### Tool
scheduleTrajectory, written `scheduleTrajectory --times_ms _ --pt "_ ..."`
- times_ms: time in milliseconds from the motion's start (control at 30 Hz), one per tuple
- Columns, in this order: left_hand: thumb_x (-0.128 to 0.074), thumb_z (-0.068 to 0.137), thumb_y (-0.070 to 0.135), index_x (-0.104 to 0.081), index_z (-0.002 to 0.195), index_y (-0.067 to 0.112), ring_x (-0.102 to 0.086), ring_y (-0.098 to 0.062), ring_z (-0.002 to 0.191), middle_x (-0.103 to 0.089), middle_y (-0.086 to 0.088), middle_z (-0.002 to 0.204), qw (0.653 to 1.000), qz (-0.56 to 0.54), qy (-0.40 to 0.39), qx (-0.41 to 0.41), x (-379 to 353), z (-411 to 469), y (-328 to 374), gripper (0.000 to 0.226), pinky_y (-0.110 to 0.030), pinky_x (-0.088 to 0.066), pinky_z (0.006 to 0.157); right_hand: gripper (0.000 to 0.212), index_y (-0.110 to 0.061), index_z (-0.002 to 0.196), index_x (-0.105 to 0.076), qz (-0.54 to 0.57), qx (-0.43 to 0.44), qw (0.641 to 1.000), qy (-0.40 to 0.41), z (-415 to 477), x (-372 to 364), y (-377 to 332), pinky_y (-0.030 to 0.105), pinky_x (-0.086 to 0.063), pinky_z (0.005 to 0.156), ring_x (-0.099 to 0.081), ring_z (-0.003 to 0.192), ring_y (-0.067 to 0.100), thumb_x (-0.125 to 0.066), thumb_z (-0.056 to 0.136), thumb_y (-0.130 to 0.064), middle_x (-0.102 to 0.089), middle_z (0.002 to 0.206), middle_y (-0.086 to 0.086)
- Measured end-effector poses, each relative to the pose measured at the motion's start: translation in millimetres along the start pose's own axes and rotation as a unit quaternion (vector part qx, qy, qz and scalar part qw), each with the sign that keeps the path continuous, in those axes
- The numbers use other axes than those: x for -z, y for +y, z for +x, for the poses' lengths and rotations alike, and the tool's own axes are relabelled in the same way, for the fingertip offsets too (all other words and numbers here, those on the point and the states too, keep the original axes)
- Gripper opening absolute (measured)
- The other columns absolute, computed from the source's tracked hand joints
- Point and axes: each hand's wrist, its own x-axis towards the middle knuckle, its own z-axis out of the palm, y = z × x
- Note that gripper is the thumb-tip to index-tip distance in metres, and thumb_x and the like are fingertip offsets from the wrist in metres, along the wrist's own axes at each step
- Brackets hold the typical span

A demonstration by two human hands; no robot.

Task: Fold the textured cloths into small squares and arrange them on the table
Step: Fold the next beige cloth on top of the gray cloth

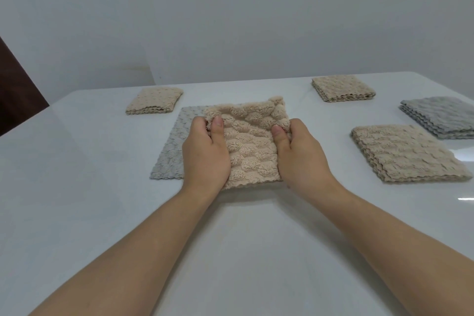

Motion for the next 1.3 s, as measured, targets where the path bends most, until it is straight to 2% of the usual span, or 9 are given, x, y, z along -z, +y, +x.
scheduleTrajectory --times_ms 67,233,333,467,533,900,1033,1133,1300 --pt "-0.042 0.108 0.037 -0.046 0.086 0.016 -0.046 0.004 0.056 -0.05 0.003 0.068 1.0 -0.008 -0.01 -0.004 1.0 -0.6 0.8 0.031 -0.014 -0.037 0.055 0.034 -0.016 0.089 -0.048 0.018 -0.01 1.0 -0.016 -0.2 2.5 0.1 0.027 -0.047 0.046 -0.058 0.06 0.02 -0.041 0.107 -0.045 -0.058 0.075 0.001" --pt "-0.044 0.107 0.038 -0.044 0.083 0.017 -0.041 -0.002 0.058 -0.048 0.002 0.069 0.999 -0.027 -0.041 -0.024 2.6 -1.5 -0.8 0.032 -0.017 -0.038 0.057 0.055 -0.021 0.074 -0.053 0.034 0.0 0.999 0.011 3.0 13.6 2.9 0.03 -0.04 0.062 -0.053 0.064 0.013 -0.035 0.101 -0.065 -0.054 0.063 -0.01" --pt "-0.047 0.105 0.04 -0.045 0.08 0.013 -0.042 -0.003 0.059 -0.051 -0.003 0.067 0.996 -0.04 -0.073 -0.029 0.3 -5.5 -0.6 0.037 -0.021 -0.039 0.057 0.056 -0.018 0.077 -0.051 0.042 -0.019 0.998 0.037 5.6 13.7 3.4 0.031 -0.04 0.065 -0.054 0.069 0.011 -0.031 0.102 -0.064 -0.058 0.072 -0.007" --pt "-0.049 0.093 0.067 -0.07 0.1 0.015 -0.073 -0.017 0.091 -0.077 -0.003 0.094 0.979 -0.134 -0.123 0.093 -3.0 -5.3 1.2 0.057 -0.044 -0.056 0.088 0.043 -0.02 0.083 -0.046 0.037 -0.019 0.998 0.039 4.5 11.5 5.3 0.028 -0.036 0.062 -0.051 0.07 0.01 -0.033 0.106 -0.054 -0.055 0.076 -0.005" --pt "-0.044 0.096 0.067 -0.077 0.102 0.021 -0.075 -0.016 0.096 -0.079 0.002 0.097 0.963 -0.172 -0.152 0.141 -2.3 -6.6 5.0 0.057 -0.044 -0.056 0.094 0.041 -0.021 0.082 -0.044 0.032 -0.011 0.999 0.037 4.5 9.7 6.8 0.028 -0.036 0.062 -0.05 0.069 0.009 -0.035 0.106 -0.054 -0.054 0.075 -0.006" --pt "-0.047 0.105 0.041 -0.054 0.088 -0.001 -0.054 -0.021 0.073 -0.065 -0.025 0.091 0.993 -0.089 -0.048 0.054 0.0 -7.2 9.4 0.046 -0.047 -0.048 0.078 0.043 -0.009 0.091 -0.052 0.034 0.016 0.997 0.06 7.4 5.3 13.5 0.022 -0.039 0.065 -0.054 0.075 0.015 -0.039 0.107 -0.046 -0.061 0.082 0.002" --pt "-0.046 0.106 0.041 -0.054 0.091 -0.003 -0.054 -0.033 0.075 -0.064 -0.025 0.089 0.994 -0.081 -0.046 0.057 -0.4 -7.3 8.6 0.047 -0.046 -0.048 0.077 0.04 -0.011 0.089 -0.053 0.052 0.019 0.996 0.063 7.4 6.0 13.7 0.022 -0.039 0.064 -0.053 0.074 0.013 -0.041 0.107 -0.045 -0.061 0.081 0.002" --pt "-0.046 0.106 0.04 -0.05 0.086 -0.003 -0.048 -0.019 0.07 -0.055 -0.013 0.075 0.995 -0.07 -0.045 0.053 -1.4 -6.9 9.1 0.048 -0.039 -0.043 0.068 0.037 -0.017 0.088 -0.056 0.058 0.017 0.996 0.065 9.1 6.2 14.8 0.021 -0.039 0.063 -0.053 0.072 0.008 -0.042 0.107 -0.045 -0.06 0.077 -0.004" --pt "-0.046 0.104 0.048 -0.055 0.089 0.001 -0.061 -0.033 0.078 -0.066 -0.019 0.084 0.994 -0.064 -0.061 0.058 -0.5 -4.4 5.5 0.05 -0.051 -0.049 0.08 0.041 -0.013 0.092 -0.059 0.042 0.012 0.997 0.061 12.0 6.9 15.8 0.024 -0.043 0.069 -0.058 0.076 0.015 -0.043 0.106 -0.048 -0.065 0.081 0.001"
